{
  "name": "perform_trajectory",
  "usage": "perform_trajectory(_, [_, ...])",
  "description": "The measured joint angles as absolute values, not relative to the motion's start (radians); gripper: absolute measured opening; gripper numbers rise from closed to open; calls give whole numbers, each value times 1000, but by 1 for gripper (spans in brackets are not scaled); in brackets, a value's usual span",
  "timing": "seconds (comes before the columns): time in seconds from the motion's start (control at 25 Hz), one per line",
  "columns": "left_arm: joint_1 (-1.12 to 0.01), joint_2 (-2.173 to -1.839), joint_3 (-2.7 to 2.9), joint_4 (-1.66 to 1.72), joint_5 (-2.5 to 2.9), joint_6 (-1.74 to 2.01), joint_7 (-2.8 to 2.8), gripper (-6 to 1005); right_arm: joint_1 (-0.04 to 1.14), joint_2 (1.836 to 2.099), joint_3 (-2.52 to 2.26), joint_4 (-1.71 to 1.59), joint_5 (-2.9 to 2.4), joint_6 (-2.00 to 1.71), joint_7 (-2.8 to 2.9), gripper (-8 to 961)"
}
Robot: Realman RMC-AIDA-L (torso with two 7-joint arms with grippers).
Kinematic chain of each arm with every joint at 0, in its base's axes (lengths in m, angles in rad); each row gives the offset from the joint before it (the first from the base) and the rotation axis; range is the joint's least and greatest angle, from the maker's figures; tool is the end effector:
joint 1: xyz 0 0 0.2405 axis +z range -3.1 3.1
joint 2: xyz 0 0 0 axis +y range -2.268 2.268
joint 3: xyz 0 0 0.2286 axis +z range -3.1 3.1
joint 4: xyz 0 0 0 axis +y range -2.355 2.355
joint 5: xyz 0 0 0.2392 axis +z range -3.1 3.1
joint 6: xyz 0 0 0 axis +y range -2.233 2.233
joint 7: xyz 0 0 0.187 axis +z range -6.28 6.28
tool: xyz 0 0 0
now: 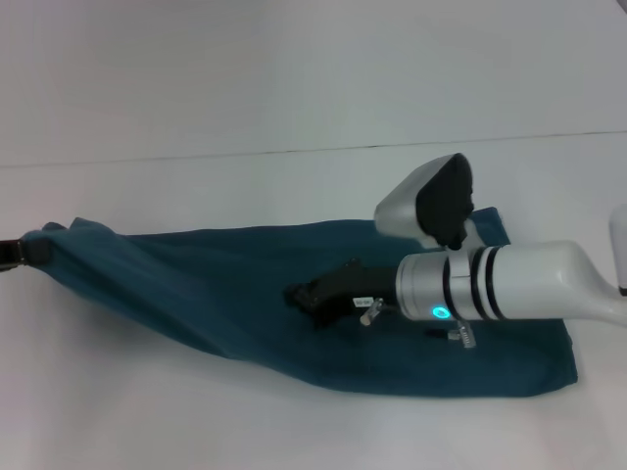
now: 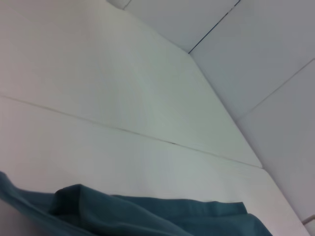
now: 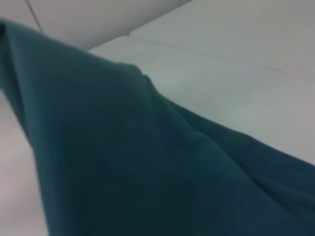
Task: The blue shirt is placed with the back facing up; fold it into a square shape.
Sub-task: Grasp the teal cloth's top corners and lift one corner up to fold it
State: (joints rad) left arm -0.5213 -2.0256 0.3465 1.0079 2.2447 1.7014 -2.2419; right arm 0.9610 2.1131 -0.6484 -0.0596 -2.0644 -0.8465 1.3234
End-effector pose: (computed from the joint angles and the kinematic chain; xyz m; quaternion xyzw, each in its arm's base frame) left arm -0.2797 0.3648 0.1039 -0.7814 -0.5415 -0.2503 0.1830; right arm 0.2008 0.4121 -0.1608 -0.9356 0.2808 0.1232 0.1751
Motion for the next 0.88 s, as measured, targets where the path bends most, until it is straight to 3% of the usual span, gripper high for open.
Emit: perform_trajectory(0.88, [-538,-2009,348,1019,2193,1707,-2232,21,1100,2123,-657,109,-2077,-829,1243,-1])
